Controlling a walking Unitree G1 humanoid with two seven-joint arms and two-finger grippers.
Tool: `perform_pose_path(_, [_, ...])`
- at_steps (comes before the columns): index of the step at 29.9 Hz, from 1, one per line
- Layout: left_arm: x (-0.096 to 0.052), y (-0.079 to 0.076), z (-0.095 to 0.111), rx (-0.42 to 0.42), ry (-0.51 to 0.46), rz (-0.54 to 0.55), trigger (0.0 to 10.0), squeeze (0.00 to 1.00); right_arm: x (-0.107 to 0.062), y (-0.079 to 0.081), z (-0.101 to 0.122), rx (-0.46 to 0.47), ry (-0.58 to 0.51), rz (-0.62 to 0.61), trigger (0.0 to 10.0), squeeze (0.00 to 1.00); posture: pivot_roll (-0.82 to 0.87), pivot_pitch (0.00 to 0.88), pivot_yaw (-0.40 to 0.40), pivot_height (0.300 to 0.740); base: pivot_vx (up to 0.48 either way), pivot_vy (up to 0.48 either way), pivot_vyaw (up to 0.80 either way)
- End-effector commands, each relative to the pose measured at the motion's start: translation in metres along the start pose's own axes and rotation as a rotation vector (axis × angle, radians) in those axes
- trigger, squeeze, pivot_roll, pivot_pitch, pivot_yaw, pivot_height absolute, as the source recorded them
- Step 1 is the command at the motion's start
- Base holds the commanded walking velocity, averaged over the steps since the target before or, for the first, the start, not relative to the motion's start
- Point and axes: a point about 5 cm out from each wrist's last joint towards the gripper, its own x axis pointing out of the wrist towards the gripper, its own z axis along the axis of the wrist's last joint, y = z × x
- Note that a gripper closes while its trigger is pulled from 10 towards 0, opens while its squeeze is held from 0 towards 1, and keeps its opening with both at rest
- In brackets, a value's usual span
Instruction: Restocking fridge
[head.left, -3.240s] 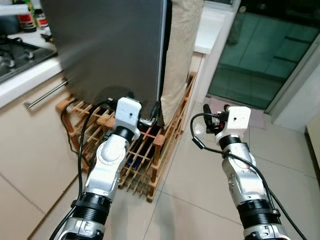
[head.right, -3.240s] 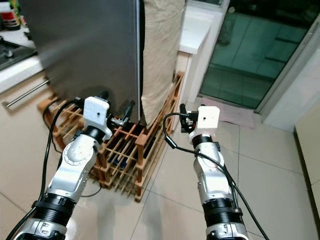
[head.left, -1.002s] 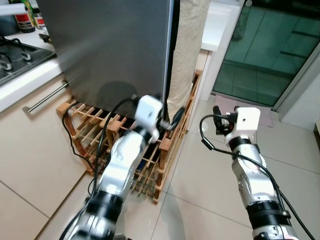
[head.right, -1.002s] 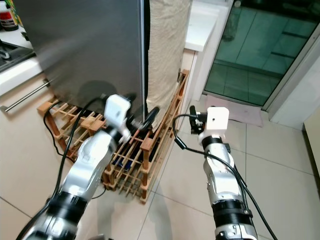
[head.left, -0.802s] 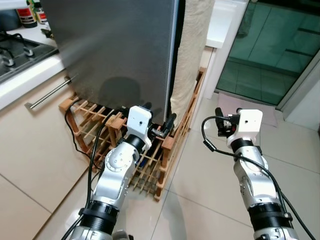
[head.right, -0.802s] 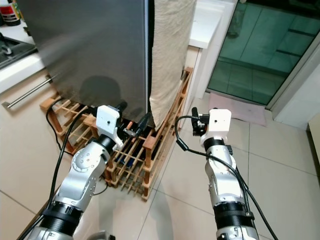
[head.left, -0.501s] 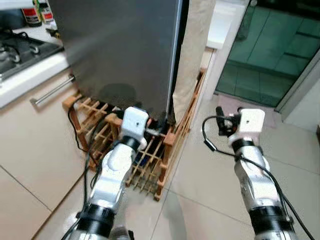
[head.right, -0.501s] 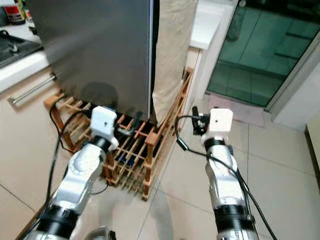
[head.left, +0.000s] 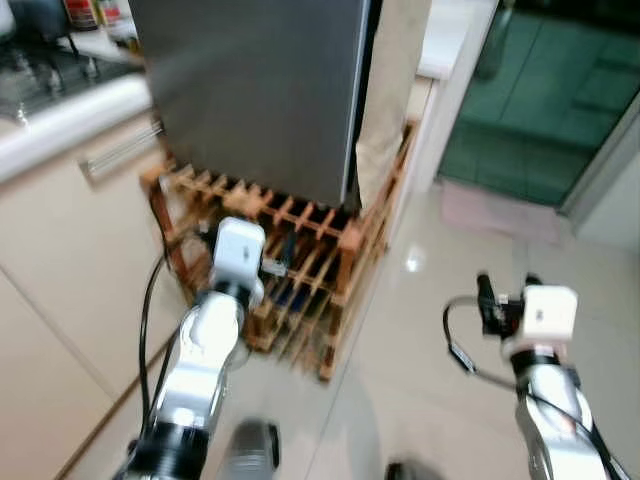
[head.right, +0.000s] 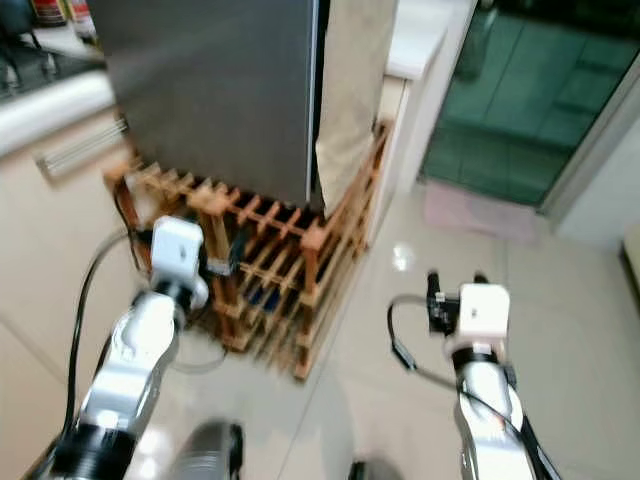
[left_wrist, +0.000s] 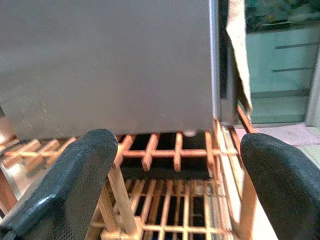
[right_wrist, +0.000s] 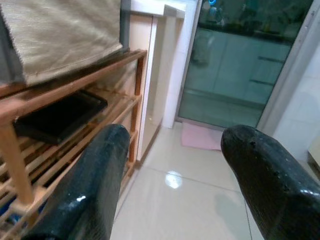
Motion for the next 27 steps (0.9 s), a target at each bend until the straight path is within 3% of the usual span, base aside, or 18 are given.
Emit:
perform_pose_path(1, [0.002,-0.006,0.007,0.008,-0.026,-0.039,10.0,0.0,0.007,-0.004,0.01,-0.01,-0.029,-0.02,10.0,0.0,0.04,0.0,-0.027,0.65,0.0,0.0,0.0])
perform_pose_path(9, [0.005,-0.016,0.013,0.021,-0.054,-0.11,10.0,0.0,0.017,0.002,0.013,-0.017,-0.032,-0.009,10.0,0.0,0.04,0.0,-0.028,0.65,0.0,0.0,0.0])
perform_pose_path(16, [-0.005,-0.026,0.032,-0.031,-0.18,-0.217,10.0,0.0,0.024,0.002,0.014,-0.016,-0.029,-0.014,10.0,0.0,0.04,0.0,-0.025,0.65,0.413,-0.152,0.0])
perform_pose_path(27, [-0.005,-0.03,0.035,-0.038,-0.205,-0.243,10.0,0.0,0.03,0.004,0.015,-0.021,-0.033,-0.008,10.0,0.0,0.04,0.0,-0.031,0.65,0.444,0.0,0.0])
